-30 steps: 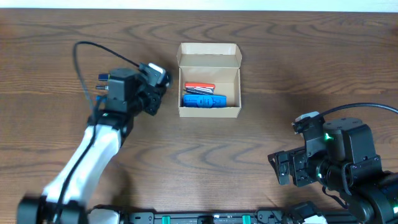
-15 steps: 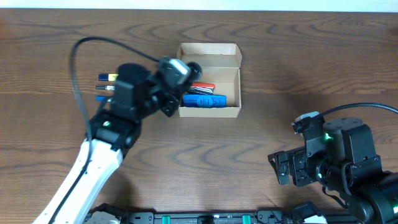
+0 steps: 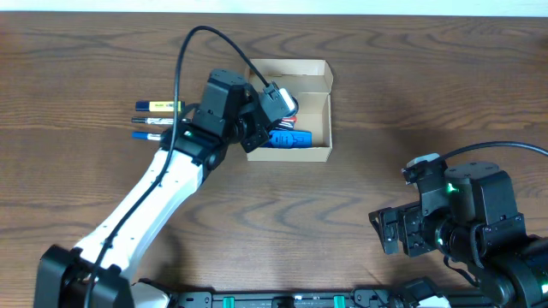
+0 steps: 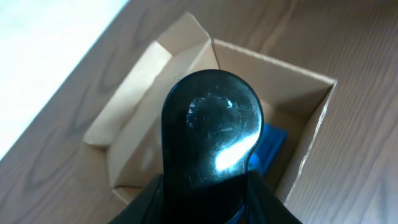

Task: Pack container
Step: 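Lower the tape dispenser into the box and open the left gripper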

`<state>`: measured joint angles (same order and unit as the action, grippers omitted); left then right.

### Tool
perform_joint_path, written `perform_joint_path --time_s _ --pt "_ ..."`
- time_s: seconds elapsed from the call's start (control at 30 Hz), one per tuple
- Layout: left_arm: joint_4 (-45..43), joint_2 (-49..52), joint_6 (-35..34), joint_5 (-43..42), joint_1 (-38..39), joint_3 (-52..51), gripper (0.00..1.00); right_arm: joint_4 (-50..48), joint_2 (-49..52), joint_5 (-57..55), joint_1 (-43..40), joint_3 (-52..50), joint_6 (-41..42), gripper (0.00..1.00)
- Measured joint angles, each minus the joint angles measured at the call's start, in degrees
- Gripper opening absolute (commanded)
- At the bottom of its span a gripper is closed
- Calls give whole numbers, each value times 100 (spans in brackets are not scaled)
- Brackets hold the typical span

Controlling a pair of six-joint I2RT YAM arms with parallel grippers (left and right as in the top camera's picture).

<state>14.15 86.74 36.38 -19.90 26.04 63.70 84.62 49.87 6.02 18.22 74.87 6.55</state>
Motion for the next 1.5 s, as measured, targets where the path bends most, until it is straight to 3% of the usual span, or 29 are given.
perform_joint_path --time_s 0.93,1.07,1.13,1.23,1.5 --pt "-354 1163 1104 328 81 2 7 0 0 0 0 0 2 99" --pt "-407 1163 1172 365 81 2 17 0 0 0 0 0 0 99" --pt "-411 1163 1178 365 81 0 38 0 0 0 0 0 0 99" --pt "-411 1163 1213 380 81 0 55 0 0 0 0 0 2 99" --pt "-413 1163 1187 380 81 2 66 0 0 0 0 0 0 99"
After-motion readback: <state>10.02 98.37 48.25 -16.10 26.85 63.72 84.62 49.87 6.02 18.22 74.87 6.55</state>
